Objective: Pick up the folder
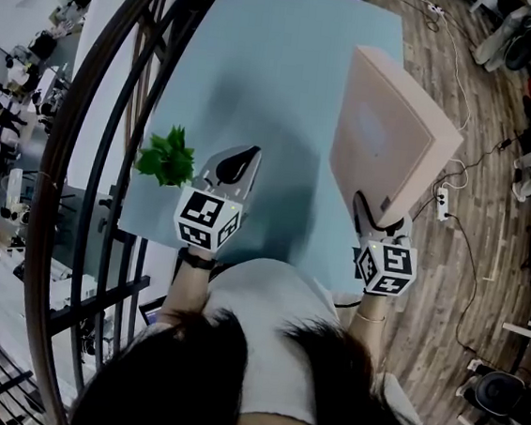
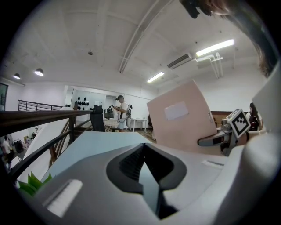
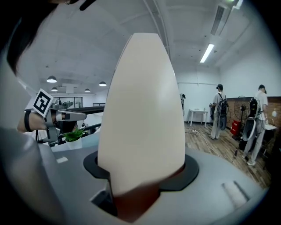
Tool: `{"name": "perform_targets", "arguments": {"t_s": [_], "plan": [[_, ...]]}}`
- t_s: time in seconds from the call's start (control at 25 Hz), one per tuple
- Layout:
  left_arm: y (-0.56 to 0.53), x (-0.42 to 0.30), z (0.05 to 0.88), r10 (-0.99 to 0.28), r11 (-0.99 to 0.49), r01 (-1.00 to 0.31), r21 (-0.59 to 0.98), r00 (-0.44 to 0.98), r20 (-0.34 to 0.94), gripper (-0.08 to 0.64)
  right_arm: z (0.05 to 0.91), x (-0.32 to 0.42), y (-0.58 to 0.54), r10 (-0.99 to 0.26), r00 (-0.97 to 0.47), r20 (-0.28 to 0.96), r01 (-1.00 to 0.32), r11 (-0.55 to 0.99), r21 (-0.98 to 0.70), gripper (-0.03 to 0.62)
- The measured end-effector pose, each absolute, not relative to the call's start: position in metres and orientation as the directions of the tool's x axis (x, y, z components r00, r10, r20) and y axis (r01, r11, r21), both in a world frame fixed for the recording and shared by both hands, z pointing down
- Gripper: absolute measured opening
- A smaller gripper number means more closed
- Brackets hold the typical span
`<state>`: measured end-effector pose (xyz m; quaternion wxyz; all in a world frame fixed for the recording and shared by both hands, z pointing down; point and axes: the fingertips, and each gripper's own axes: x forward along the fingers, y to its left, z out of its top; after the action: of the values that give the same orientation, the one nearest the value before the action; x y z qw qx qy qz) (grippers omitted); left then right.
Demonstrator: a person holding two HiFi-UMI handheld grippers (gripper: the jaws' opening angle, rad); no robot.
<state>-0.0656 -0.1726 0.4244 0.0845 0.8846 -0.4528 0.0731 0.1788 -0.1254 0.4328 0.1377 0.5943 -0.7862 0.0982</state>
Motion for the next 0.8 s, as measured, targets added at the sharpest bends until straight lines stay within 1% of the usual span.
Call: {"name": "perform_targets", "arguments": {"t_s": [0.8], "plan": [[-0.177, -0.071, 0.423, -0.791, -0.574, -0.816, 0.068, 0.574, 0.211, 0.057, 0.422, 0.168, -0.138, -0.907, -0.28, 0.314, -0.957, 0.291, -0.014, 0.27]]}}
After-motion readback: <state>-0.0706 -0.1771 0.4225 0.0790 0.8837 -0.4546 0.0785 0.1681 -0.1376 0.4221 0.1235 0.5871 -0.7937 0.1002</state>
